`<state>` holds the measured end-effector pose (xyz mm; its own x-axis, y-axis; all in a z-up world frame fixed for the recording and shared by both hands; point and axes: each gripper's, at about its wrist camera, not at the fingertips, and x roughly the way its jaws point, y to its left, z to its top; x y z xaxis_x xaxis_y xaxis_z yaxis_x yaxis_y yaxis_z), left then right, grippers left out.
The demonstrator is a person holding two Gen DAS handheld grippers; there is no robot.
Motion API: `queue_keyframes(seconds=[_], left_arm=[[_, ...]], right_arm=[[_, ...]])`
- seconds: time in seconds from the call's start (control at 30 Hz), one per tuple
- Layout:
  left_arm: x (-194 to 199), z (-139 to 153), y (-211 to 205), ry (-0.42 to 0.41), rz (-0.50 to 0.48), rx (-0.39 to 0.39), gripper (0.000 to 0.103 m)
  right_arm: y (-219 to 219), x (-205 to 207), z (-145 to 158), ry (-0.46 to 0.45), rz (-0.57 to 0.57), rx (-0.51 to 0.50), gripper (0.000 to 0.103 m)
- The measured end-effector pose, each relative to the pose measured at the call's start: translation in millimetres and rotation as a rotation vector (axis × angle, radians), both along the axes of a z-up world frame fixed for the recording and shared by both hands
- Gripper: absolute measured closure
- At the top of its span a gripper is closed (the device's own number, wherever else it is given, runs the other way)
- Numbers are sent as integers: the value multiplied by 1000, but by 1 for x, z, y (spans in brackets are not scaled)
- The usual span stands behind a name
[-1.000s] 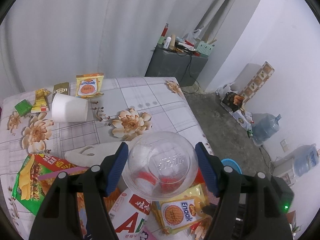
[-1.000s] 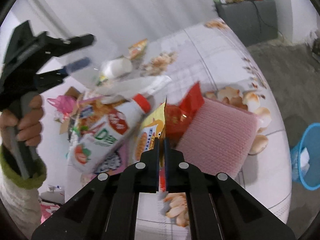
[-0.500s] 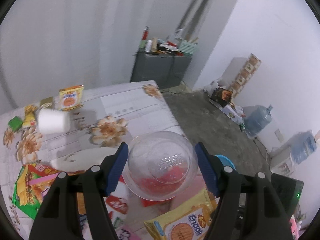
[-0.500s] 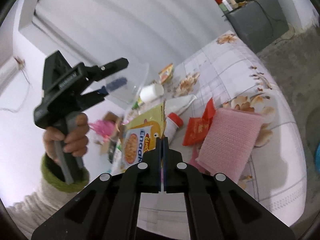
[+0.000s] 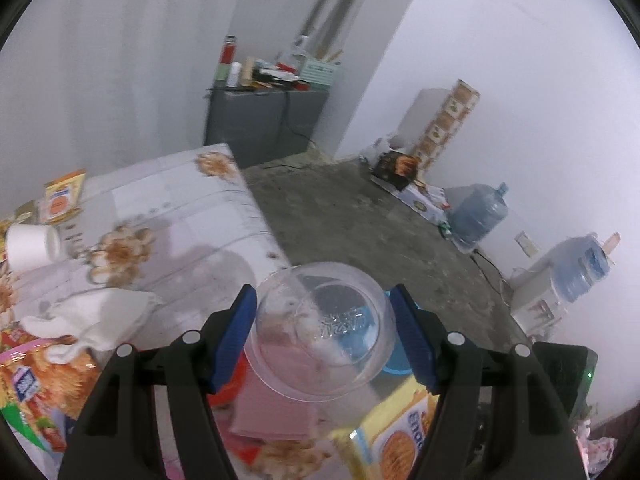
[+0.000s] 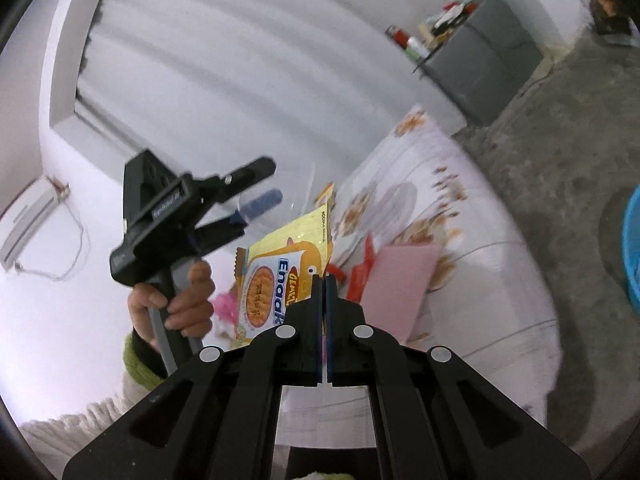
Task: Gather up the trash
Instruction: 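Carry the cup and snack packet over the wastebasket and open both grippers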
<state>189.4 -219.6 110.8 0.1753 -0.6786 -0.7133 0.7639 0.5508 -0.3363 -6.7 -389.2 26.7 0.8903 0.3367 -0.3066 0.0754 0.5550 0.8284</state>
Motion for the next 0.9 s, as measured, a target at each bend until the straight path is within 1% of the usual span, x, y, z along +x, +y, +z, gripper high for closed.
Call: queue_keyframes(seconds=[0.1, 0.23, 0.37, 0.53, 0.67, 0.8, 0.9], left_arm=[[-15, 3, -18, 5, -36, -10, 36], [-38, 3, -49, 18, -92, -23, 36], [-59, -1, -81, 40, -143, -20, 36], [-83, -13, -122, 67, -208, 0, 36], [-107, -32, -159, 93, -264, 35, 36], [-131, -58, -199, 131, -300, 83, 36], [-152, -81, -232, 142, -337, 129, 36]], right_arm=[[-26, -26, -2, -7, -89, 7, 103], [-60, -67, -12, -16, -213, 46, 103], [-94, -110, -33, -6, -346, 112, 103], [-116, -149, -54, 12, -483, 164, 103], [-129, -170, -71, 109, -621, 151, 103], [-137, -182, -95, 229, -722, 147, 103], [-144, -190, -115, 289, -782, 157, 103]])
